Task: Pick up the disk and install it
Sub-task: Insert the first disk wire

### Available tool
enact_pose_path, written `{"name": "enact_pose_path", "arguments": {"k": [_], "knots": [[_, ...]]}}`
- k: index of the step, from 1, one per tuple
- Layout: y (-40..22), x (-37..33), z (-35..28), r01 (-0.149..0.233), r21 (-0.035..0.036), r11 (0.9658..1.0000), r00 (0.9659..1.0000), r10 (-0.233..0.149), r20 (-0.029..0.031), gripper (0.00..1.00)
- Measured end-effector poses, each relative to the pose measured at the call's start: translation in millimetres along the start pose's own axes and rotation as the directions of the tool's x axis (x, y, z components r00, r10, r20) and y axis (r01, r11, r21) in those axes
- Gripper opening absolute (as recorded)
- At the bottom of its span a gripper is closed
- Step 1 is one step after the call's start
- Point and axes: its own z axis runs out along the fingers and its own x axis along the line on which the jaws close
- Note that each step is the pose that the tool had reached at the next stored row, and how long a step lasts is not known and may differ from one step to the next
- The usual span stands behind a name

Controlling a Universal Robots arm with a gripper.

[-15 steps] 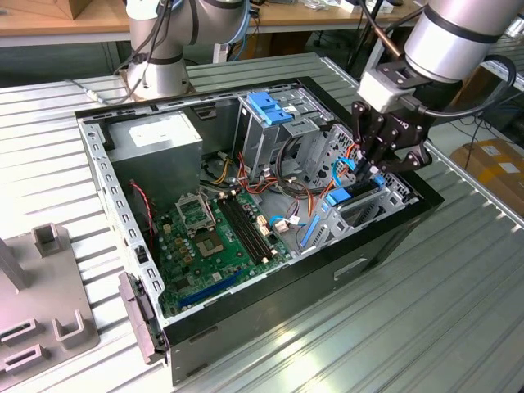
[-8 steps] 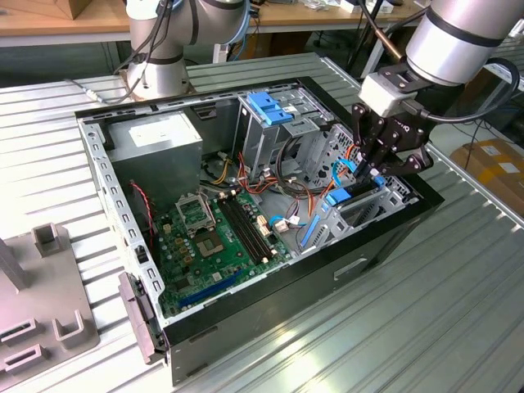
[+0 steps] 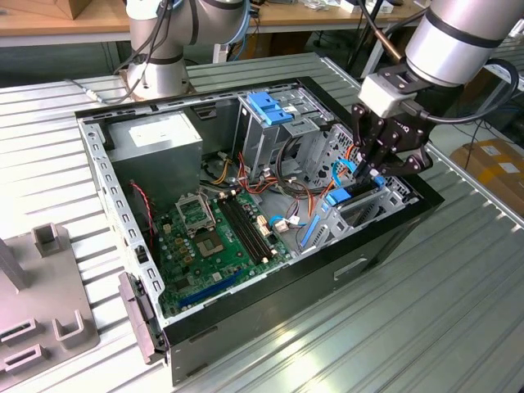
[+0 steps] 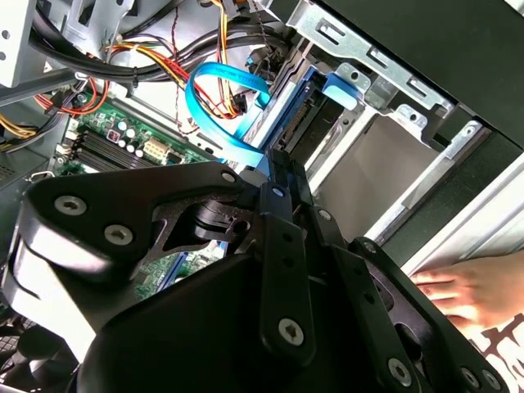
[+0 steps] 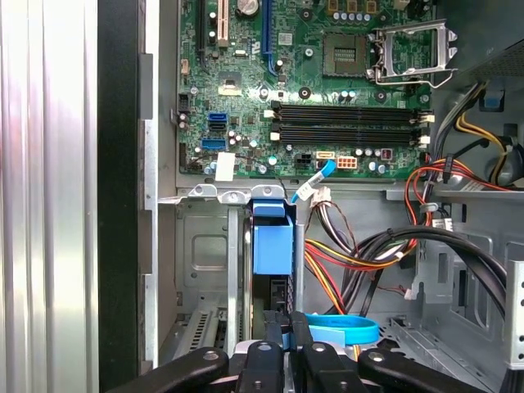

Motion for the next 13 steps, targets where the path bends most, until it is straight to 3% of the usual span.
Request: {"name": "enact_pose_path", "arguments": {"k": [11, 13], "knots": [[0.0, 0.0, 0.6, 0.0, 0.0, 1.0, 1.0, 0.0, 0.0001, 0.16], [0.0, 0.0, 1.0, 0.001, 0.0, 1.0, 1.0, -0.001, 0.0058, 0.16]]}}
